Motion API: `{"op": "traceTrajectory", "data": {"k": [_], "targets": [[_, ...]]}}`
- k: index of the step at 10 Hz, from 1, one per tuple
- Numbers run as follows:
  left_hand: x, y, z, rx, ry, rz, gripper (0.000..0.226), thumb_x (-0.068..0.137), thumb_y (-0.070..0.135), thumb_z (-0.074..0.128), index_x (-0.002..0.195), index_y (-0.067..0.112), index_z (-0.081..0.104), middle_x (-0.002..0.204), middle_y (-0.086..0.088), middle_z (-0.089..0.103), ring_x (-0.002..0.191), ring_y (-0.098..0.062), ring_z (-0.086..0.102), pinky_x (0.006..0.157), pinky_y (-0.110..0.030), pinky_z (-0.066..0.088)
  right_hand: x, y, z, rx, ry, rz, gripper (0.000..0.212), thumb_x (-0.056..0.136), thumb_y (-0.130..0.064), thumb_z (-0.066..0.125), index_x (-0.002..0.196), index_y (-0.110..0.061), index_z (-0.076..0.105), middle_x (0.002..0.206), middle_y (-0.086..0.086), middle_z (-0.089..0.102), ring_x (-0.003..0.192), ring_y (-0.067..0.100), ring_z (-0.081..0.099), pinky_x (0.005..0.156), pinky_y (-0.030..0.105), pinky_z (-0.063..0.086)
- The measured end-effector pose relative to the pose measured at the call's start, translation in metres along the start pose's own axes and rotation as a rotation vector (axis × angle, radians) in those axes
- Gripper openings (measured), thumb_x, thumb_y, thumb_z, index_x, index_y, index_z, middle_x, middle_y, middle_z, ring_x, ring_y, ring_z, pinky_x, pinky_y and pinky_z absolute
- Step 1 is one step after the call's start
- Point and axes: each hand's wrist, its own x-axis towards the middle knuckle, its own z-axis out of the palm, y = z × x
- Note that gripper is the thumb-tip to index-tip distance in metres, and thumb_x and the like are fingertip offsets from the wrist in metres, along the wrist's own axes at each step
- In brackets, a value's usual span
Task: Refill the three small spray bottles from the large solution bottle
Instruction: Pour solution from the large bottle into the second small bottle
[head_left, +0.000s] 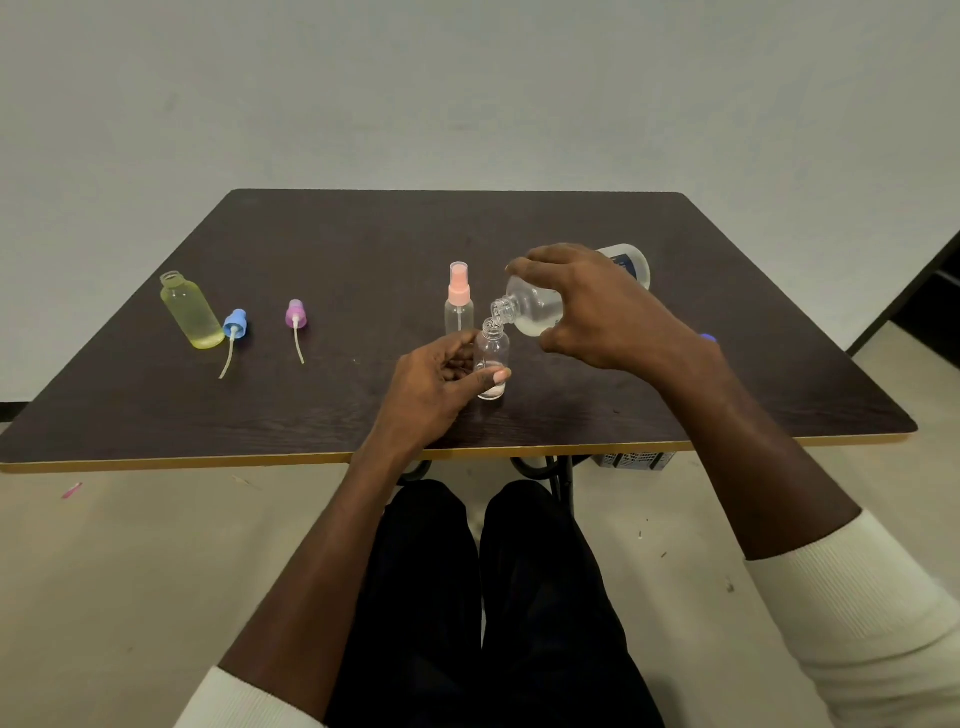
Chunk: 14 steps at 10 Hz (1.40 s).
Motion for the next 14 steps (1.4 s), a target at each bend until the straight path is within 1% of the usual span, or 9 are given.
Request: {"op": "traceTrajectory", "data": {"k": [2, 5, 7, 9, 10, 11, 13, 14], "targets": [[0.0008, -0.0018, 0.0, -0.004, 0.005, 0.001, 0.047, 0.086, 0.02, 0.08, 0.13, 0.012, 0.066, 0.109, 0.005, 0.076, 0.097, -0.003, 0.072, 0.082, -0.013, 0.054, 0.0001, -0.0004, -0.0004, 0.003, 0.004, -0.006, 0.078, 0.075, -0.015, 0.08, 0.144, -0.021, 0.045, 0.149, 0.003, 0.046, 0.139, 0.02, 0.037, 0.111, 0.04, 0.032], [0.0008, -0.0012, -0.0009, -0.002, -0.005, 0.008, 0.046, 0.086, 0.021, 0.079, 0.13, 0.014, 0.065, 0.109, 0.007, 0.075, 0.098, 0.001, 0.071, 0.081, -0.009, 0.052, 0.0016, 0.0003, -0.0006, 0.003, -0.005, -0.007, 0.079, 0.075, -0.016, 0.08, 0.145, -0.022, 0.044, 0.149, 0.003, 0.046, 0.139, 0.02, 0.037, 0.111, 0.042, 0.032], [0.0012, -0.0018, -0.0005, -0.012, -0.005, 0.008, 0.044, 0.086, 0.021, 0.08, 0.128, 0.015, 0.067, 0.109, 0.006, 0.076, 0.098, -0.002, 0.072, 0.083, -0.012, 0.054, 0.0014, 0.0007, -0.0004, 0.001, -0.003, -0.009, 0.079, 0.074, -0.016, 0.081, 0.144, -0.021, 0.045, 0.148, 0.004, 0.046, 0.139, 0.021, 0.037, 0.112, 0.044, 0.033], [0.0008, -0.0003, -0.0004, -0.018, -0.011, 0.003, 0.038, 0.086, 0.021, 0.079, 0.121, 0.025, 0.066, 0.106, 0.01, 0.075, 0.096, 0.0, 0.072, 0.081, -0.011, 0.054, 0.0024, 0.0005, 0.0, -0.002, -0.009, -0.005, 0.08, 0.075, -0.016, 0.08, 0.145, -0.022, 0.044, 0.149, 0.004, 0.045, 0.14, 0.021, 0.036, 0.112, 0.043, 0.032], [0.0009, -0.0008, 0.0, -0.023, -0.007, 0.002, 0.041, 0.086, 0.02, 0.08, 0.125, 0.017, 0.068, 0.107, 0.006, 0.076, 0.096, -0.002, 0.072, 0.081, -0.012, 0.054, 0.0018, 0.0006, -0.0007, -0.003, -0.004, -0.012, 0.079, 0.074, -0.016, 0.08, 0.144, -0.021, 0.045, 0.148, 0.004, 0.046, 0.139, 0.021, 0.037, 0.111, 0.042, 0.032], [0.0008, -0.0008, 0.0001, -0.024, -0.004, 0.007, 0.042, 0.086, 0.019, 0.08, 0.126, 0.015, 0.067, 0.107, 0.007, 0.075, 0.096, -0.001, 0.072, 0.08, -0.01, 0.053, 0.002, 0.0002, -0.0012, -0.008, -0.005, -0.012, 0.079, 0.074, -0.015, 0.08, 0.144, -0.021, 0.045, 0.148, 0.003, 0.046, 0.139, 0.02, 0.037, 0.111, 0.041, 0.032], [0.0013, -0.0021, -0.0007, -0.015, -0.007, 0.017, 0.046, 0.086, 0.019, 0.079, 0.13, 0.013, 0.065, 0.11, 0.006, 0.075, 0.098, -0.001, 0.072, 0.081, -0.011, 0.053, 0.0022, -0.0005, -0.0015, -0.011, -0.009, -0.009, 0.079, 0.075, -0.016, 0.08, 0.145, -0.021, 0.044, 0.149, 0.002, 0.045, 0.139, 0.02, 0.037, 0.111, 0.04, 0.032], [0.0013, -0.0018, -0.0004, -0.022, -0.008, 0.015, 0.044, 0.086, 0.018, 0.079, 0.128, 0.016, 0.066, 0.109, 0.008, 0.075, 0.097, 0.0, 0.072, 0.081, -0.011, 0.053, 0.0021, -0.0008, -0.0019, -0.01, -0.01, -0.006, 0.079, 0.075, -0.016, 0.08, 0.145, -0.021, 0.044, 0.149, 0.002, 0.045, 0.139, 0.02, 0.037, 0.111, 0.041, 0.032]]}}
